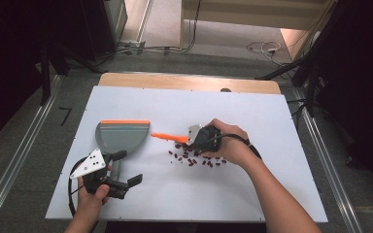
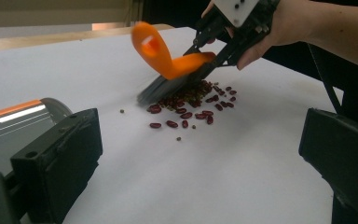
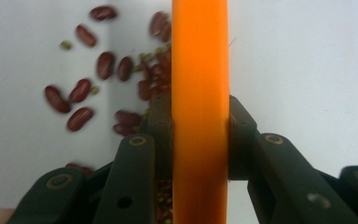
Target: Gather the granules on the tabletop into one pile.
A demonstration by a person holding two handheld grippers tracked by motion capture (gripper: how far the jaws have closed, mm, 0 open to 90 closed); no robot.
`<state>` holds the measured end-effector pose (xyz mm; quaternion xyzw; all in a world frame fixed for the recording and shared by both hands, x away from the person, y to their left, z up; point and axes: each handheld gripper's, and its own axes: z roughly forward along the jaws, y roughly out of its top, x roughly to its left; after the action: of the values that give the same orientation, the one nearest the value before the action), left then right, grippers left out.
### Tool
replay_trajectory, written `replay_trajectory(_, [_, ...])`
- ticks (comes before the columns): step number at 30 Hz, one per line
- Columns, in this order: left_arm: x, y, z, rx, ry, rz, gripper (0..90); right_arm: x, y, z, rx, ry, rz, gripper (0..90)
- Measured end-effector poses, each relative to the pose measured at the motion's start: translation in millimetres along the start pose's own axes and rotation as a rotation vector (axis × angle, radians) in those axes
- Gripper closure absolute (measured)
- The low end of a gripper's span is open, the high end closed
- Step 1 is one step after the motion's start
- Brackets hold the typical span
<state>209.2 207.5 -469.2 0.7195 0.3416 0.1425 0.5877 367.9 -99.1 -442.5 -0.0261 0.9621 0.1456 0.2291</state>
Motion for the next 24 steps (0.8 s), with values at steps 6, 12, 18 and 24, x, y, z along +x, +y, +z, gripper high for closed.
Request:
replay_trajectory(6, [0.1, 0.2, 0.9, 0.000, 0.000, 0.000, 0.4, -10.7, 18.1, 9.2, -0.001, -0.072, -0.007, 68.6])
replay_trajectory(12, [0.9, -0.3, -1.3, -0.004, 0.001, -0.003, 0.4, -12.1, 37.6, 27.5, -0.013, -0.054, -0.039, 68.6])
replay_trajectory(18, [1.7, -0.5, -1.8, -0.008, 0.003, -0.005, 0.4, -0.5, 38.4, 25.7, 0.024, -0.007, -0.090, 68.3])
replay_trajectory(24, [0.8, 0.3, -1.6, -0.010, 0.007, 0.000, 0.4, 12.8, 34.0, 17.2, 0.033, 0.030, -0.120, 68.2])
